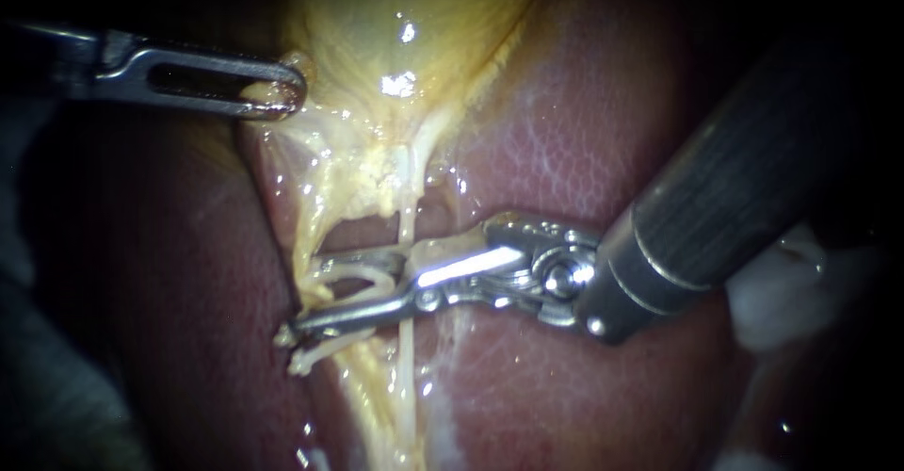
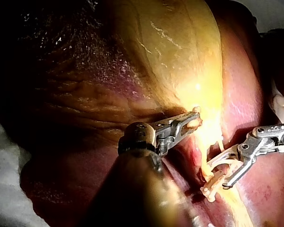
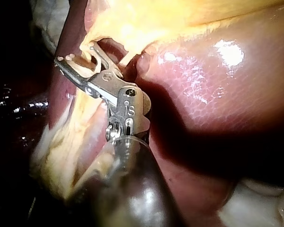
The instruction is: Clipping third clip left tube
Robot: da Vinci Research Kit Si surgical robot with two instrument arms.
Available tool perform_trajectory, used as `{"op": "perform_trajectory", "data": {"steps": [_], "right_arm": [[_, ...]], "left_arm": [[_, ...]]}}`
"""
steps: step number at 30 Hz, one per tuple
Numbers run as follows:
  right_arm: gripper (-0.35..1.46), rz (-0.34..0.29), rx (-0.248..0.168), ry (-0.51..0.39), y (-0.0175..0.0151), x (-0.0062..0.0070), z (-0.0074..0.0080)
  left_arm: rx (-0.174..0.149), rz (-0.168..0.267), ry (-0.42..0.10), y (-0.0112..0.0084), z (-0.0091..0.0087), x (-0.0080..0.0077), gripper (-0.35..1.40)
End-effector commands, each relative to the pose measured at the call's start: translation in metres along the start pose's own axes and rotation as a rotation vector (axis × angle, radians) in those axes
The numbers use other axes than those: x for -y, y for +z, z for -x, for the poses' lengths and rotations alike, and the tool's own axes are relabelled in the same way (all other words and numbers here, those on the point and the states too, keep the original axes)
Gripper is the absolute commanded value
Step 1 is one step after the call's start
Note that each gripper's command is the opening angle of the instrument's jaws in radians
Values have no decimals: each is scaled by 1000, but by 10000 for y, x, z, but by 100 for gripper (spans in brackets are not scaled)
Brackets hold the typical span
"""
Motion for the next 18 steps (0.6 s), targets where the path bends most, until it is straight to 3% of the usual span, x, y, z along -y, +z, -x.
{"op": "perform_trajectory", "data": {"steps": [1,8,18], "right_arm": [[49,-1,0,0,-1,0,0],[49,0,-2,2,-14,7,-2],[50,5,-12,-5,-59,23,-19]], "left_arm": [[0,0,0,0,0,0,-35],[0,0,0,0,0,0,-35],[0,0,0,0,0,0,-35]]}}
